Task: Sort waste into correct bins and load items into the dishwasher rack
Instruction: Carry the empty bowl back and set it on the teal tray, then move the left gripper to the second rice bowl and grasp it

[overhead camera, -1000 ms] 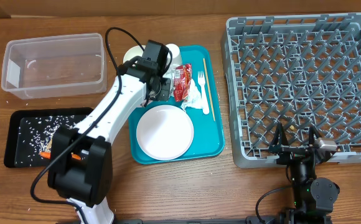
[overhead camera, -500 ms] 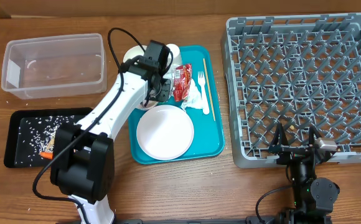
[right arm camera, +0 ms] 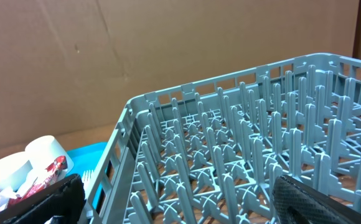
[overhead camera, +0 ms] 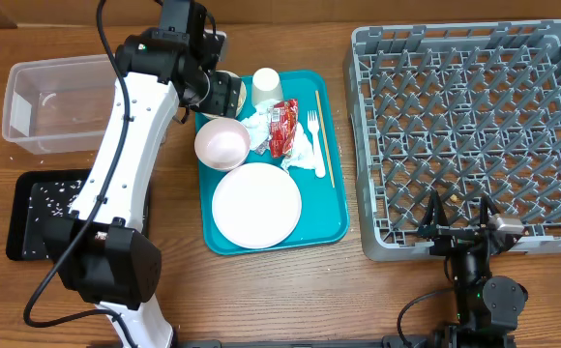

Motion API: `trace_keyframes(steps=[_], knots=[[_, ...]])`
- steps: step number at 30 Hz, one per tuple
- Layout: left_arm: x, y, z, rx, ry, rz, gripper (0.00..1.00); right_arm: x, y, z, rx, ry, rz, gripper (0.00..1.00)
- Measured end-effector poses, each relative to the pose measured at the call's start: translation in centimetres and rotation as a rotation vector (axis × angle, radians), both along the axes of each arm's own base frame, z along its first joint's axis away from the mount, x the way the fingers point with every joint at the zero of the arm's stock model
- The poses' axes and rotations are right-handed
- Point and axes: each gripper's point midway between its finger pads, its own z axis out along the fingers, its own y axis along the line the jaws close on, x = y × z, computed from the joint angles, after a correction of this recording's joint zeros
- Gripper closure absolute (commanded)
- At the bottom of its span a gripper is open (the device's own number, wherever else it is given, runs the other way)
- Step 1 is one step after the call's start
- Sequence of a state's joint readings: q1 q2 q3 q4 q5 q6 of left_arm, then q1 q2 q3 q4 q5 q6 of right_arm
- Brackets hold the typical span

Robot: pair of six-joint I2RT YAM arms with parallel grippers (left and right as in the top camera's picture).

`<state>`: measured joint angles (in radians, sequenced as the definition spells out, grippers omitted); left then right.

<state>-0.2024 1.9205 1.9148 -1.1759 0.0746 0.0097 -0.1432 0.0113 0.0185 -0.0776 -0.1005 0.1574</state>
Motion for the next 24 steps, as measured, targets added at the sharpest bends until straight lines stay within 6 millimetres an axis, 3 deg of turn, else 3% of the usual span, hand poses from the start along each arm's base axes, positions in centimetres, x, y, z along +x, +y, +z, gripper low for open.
trace_keyframes(steps=[5, 10, 13, 16, 24], knots=[[-1.8, -1.6, -1.6, 0.053, 0.08, -0.096, 0.0, 0.0, 0.0, 0.0, -0.001, 0.0, 0.0, 0.0], [-3.2, -2.9, -4.6, 0.124, 0.241, -0.162, 0.0, 0.0, 0.0, 0.0, 0.0, 0.0, 0.0, 0.0], [-2.1, -3.2, -6.2, 0.153, 0.269, -0.164, 0.0, 0.0, 0.0, 0.0, 0.0, 0.0, 0.0, 0.0], [0.3, -3.4, -6.8, 0.157, 0.208, -0.154, 0.0, 0.0, 0.0, 0.0, 0.0, 0.0, 0.0, 0.0], [4.6, -4.2, -5.2, 0.114, 0.03, -0.182, 0.0, 0.0, 0.0, 0.0, 0.0, 0.0, 0.0, 0.0]])
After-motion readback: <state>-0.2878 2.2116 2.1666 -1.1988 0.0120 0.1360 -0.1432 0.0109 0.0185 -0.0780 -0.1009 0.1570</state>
